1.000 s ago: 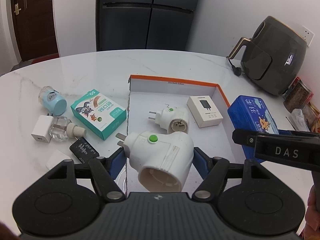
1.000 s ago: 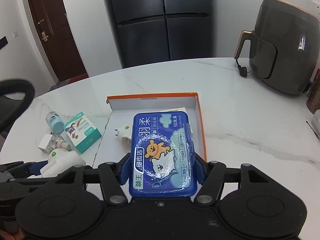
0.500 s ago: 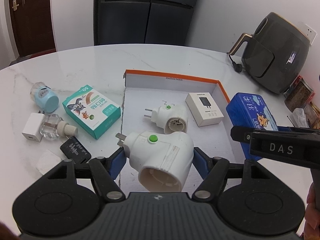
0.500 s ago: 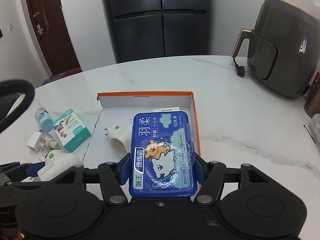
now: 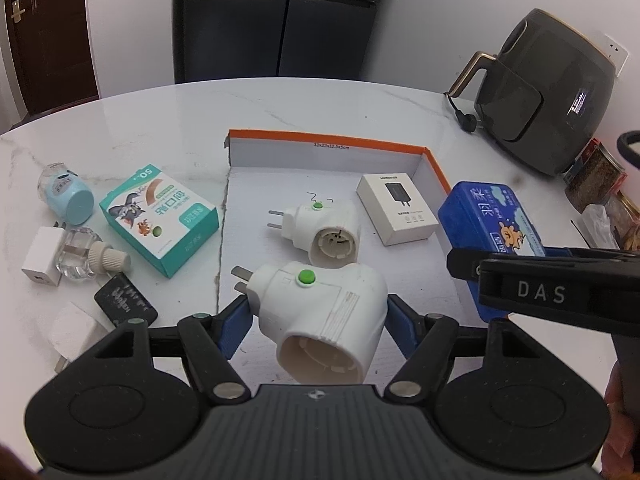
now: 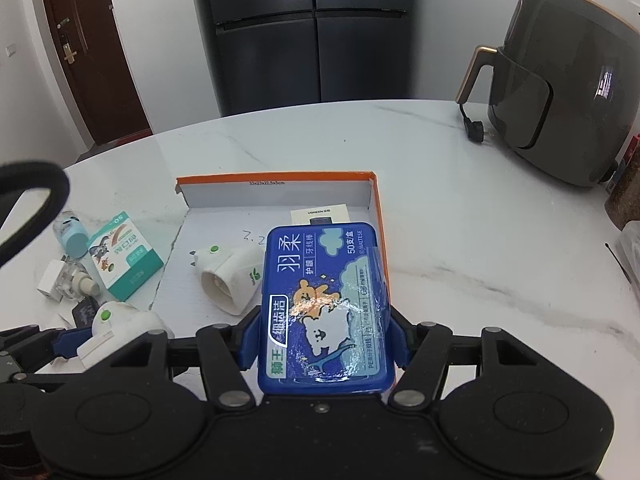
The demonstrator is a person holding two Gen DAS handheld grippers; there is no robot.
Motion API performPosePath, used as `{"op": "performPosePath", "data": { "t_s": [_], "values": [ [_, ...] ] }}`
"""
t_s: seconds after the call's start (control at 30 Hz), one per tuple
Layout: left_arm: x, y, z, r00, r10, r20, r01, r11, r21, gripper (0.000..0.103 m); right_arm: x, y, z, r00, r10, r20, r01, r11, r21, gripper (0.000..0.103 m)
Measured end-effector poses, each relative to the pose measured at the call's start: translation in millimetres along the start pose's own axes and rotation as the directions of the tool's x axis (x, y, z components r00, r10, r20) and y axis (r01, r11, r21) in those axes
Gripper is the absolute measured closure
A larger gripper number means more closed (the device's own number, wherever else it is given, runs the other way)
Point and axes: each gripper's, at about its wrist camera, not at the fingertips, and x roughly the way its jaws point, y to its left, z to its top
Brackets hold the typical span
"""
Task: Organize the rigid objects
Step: 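Lower the blue tin into the box and open the right gripper while the left carries the adapter, then lower the white adapter into the box and open the left gripper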
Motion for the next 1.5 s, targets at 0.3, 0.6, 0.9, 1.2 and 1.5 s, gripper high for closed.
{"op": "performPosePath", "data": {
  "t_s": [0.3,0.6,0.9,1.2,1.5],
  "values": [
    [3,-5,2,1.000,0.000,0.001,0.000,1.000,0.010,0.030,5,0,2,1.000,0.001,-0.005,-0.001,1.000,-0.007,0.030],
    [8,-9,2,1.000,-0.003,-0.008,0.003,1.000,0.014,0.030,11,-5,4,1.000,0.009,-0.007,-0.009,1.000,0.000,0.030],
    [19,-15,3,1.000,-0.010,-0.019,0.011,1.000,0.019,0.030,22,-17,9,0.999,0.033,-0.017,-0.033,0.999,0.025,0.029],
    [29,-19,7,1.000,-0.019,-0.024,0.020,1.000,0.022,0.030,23,-23,17,1.000,0.022,0.013,-0.023,0.999,0.044,0.026],
    [42,-29,10,0.997,-0.060,-0.054,0.062,0.998,0.032,0.029,-6,-42,9,0.999,-0.010,0.049,0.005,0.996,0.094,0.026]
  ]
}}
